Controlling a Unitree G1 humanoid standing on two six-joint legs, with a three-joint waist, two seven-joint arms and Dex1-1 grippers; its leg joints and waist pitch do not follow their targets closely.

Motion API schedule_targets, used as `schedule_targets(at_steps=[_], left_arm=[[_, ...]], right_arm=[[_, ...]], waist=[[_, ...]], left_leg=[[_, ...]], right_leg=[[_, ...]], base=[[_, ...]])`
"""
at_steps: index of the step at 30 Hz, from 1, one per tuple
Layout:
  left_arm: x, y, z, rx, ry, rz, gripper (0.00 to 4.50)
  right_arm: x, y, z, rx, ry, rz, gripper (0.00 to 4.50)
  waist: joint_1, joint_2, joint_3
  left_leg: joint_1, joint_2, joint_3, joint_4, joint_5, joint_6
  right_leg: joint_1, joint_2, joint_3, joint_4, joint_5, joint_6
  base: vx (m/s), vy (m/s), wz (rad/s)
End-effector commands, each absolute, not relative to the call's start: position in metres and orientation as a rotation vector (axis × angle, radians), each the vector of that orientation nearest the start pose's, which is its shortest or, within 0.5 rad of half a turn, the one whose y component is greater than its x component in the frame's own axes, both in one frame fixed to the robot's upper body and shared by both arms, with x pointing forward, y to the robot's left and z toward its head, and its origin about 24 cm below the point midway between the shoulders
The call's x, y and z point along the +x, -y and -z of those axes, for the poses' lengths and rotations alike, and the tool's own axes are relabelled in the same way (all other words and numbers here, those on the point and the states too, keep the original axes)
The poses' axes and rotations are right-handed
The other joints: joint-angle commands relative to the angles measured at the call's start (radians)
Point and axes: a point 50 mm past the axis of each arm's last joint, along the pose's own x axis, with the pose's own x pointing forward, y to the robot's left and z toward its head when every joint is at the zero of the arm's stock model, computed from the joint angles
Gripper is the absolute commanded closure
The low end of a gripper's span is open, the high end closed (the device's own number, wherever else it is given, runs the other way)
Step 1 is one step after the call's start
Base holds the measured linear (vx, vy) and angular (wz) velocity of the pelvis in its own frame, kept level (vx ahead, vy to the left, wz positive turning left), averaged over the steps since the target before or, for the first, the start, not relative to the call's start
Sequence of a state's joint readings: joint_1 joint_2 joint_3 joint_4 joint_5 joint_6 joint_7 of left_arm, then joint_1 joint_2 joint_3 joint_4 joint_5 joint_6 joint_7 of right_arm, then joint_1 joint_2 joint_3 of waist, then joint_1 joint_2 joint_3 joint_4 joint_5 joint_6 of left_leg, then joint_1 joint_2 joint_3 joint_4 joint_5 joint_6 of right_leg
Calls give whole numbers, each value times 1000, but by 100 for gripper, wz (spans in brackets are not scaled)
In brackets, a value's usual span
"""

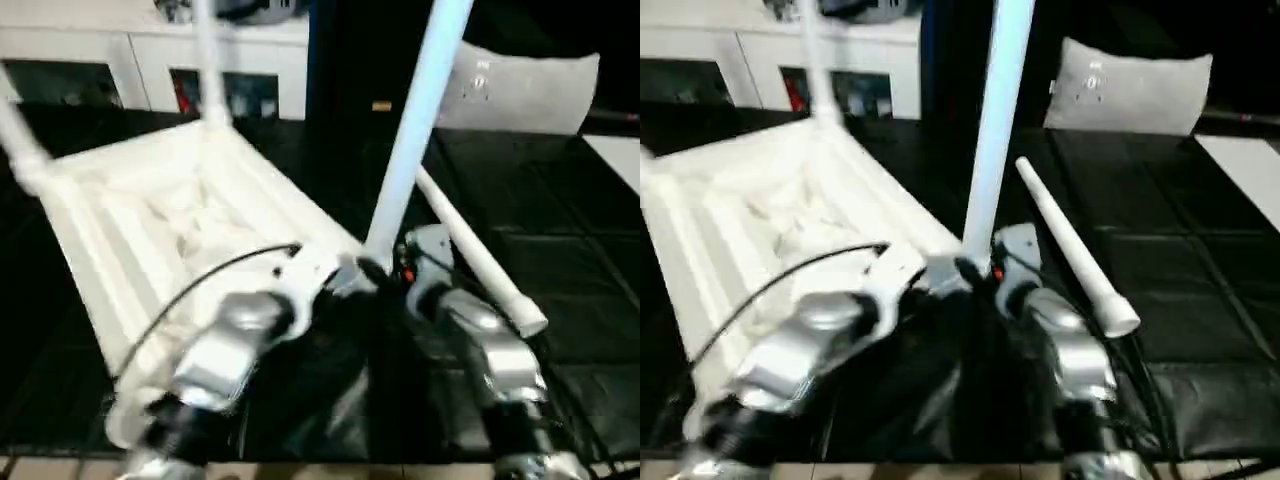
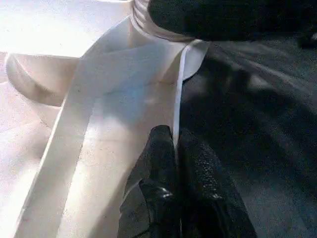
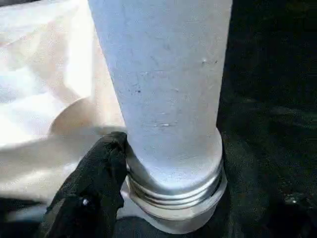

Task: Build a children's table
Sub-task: Rotate leg to tighten

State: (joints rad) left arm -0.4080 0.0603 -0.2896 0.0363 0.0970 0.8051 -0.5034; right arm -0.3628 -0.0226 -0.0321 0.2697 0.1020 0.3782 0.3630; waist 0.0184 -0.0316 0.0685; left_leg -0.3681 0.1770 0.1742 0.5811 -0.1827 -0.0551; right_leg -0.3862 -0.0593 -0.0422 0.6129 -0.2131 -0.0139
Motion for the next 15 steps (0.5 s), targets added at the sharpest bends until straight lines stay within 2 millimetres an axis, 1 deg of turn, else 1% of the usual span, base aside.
schedule_targets(at_steps=[1,2,3,4,5,6,7,8,9,10,11,13,14,15], left_arm=[[304,-44,-79,219,-375,679,450],[304,-44,-79,220,-376,678,450],[306,-43,-79,233,-384,683,450],[306,-42,-79,239,-387,689,450],[307,-42,-78,244,-394,698,450],[307,-42,-78,245,-396,701,450],[307,-43,-78,249,-401,706,450],[307,-43,-78,249,-401,706,450],[307,-44,-76,256,-406,712,450],[307,-45,-75,265,-411,714,450],[307,-47,-73,273,-412,715,450],[308,-50,-70,281,-415,712,450],[308,-51,-69,290,-412,714,450],[309,-52,-69,297,-410,716,450]], right_arm=[[300,74,-29,218,-365,-561,116],[300,74,-29,223,-365,-555,114],[300,80,-27,240,-368,-505,103],[300,82,-27,237,-370,-489,86],[299,86,-25,232,-372,-474,74],[298,87,-25,230,-373,-470,70],[298,89,-24,225,-375,-456,68],[298,89,-24,225,-375,-456,68],[297,91,-24,219,-372,-448,43],[297,96,-23,198,-366,-428,30],[297,100,-24,208,-354,-425,27],[296,107,-26,216,-342,-407,15],[296,112,-28,206,-323,-404,6],[295,115,-30,195,-311,-402,6]], waist=[[5,-5,-48],[9,-4,-48],[13,-3,-49],[14,-3,-49],[14,-2,-52],[14,-4,-55],[14,-3,-54],[14,-3,-52],[16,1,-52],[17,0,-50],[17,1,-51],[18,1,-49],[18,-3,-50],[19,-4,-51]], left_leg=[[8,47,-17,-69,-174,33],[7,47,-18,-69,-160,41],[3,47,-18,-69,-140,51],[2,46,-18,-69,-130,54],[0,45,-19,-68,-114,59],[-2,45,-19,-65,-88,68],[2,47,-18,-66,-77,75],[2,47,-17,-65,-82,78],[3,49,-16,-66,-98,75],[4,49,-16,-67,-115,67],[5,50,-16,-68,-122,63],[6,51,-17,-70,-139,56],[5,51,-17,-70,-141,54],[5,51,-16,-69,-138,53]], right_leg=[[29,-75,48,-88,-195,-172],[32,-76,48,-86,-164,-174],[37,-76,48,-81,-122,-177],[37,-76,47,-81,-107,-176],[42,-76,46,-77,-72,-180],[46,-78,47,-72,-22,-189],[43,-77,45,-70,2,-201],[42,-77,45,-71,-2,-207],[42,-79,46,-74,-23,-212],[42,-79,46,-77,-52,-210],[42,-79,46,-77,-65,-209],[41,-79,47,-80,-89,-201],[42,-78,47,-81,-96,-195],[42,-79,48,-80,-97,-192]], base=[[0,0,0],[0,0,0],[0,0,0],[0,0,0],[0,0,0],[0,0,0],[0,0,0],[0,0,0],[0,0,0],[0,0,0],[0,0,0],[0,0,0],[0,0,0],[0,0,0]])
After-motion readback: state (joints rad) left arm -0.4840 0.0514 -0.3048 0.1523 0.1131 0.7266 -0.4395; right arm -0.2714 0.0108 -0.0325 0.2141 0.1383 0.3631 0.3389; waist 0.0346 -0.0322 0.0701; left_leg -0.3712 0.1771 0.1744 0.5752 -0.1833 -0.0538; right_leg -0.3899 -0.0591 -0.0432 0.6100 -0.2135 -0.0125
